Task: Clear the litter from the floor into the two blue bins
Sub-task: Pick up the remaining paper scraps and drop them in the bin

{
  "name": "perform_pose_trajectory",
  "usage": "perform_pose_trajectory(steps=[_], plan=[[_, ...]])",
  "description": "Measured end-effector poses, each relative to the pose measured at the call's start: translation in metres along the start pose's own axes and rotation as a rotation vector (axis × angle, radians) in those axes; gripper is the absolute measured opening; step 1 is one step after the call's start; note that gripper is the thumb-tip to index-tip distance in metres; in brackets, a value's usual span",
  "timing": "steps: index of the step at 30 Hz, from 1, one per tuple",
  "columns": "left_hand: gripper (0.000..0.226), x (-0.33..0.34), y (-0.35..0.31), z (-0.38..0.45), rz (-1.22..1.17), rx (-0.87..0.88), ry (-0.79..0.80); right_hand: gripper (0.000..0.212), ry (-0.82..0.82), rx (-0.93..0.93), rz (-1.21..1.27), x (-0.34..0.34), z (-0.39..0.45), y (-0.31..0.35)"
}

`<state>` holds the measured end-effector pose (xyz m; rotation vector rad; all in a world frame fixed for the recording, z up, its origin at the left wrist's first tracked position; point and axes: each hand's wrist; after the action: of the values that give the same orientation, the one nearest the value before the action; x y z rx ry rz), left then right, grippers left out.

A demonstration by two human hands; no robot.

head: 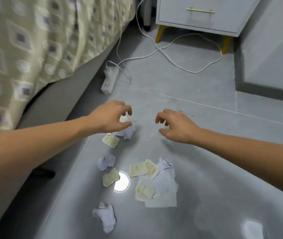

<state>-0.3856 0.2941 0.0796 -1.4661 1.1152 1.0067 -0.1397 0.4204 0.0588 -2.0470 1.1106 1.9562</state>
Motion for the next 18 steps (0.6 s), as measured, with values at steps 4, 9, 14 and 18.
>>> perform_pose_trajectory(steps=[4,9,14,18], plan=[[0.055,0.024,0.036,-0.051,0.011,-0.173,0.052,0.051,0.065,-0.037,0.026,0.031,0.037,0.043],[0.076,0.058,0.039,-0.077,0.005,-0.270,0.134,0.081,0.147,-0.096,-0.054,0.059,0.071,0.067],[0.094,0.079,0.027,-0.094,-0.024,-0.166,0.165,0.101,0.231,-0.207,-0.252,0.084,0.095,0.078],[0.107,0.096,0.031,-0.102,0.027,-0.078,0.213,0.097,0.286,-0.234,-0.335,0.095,0.105,0.089]])
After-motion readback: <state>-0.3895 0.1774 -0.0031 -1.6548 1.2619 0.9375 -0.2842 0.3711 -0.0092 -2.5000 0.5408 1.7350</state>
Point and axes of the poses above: each hand's wrist, its own z-axis towards the middle knuckle, its own x-axis out of the palm, y = z × x, and after that the axes turned 3 degrees about -y, right-handed
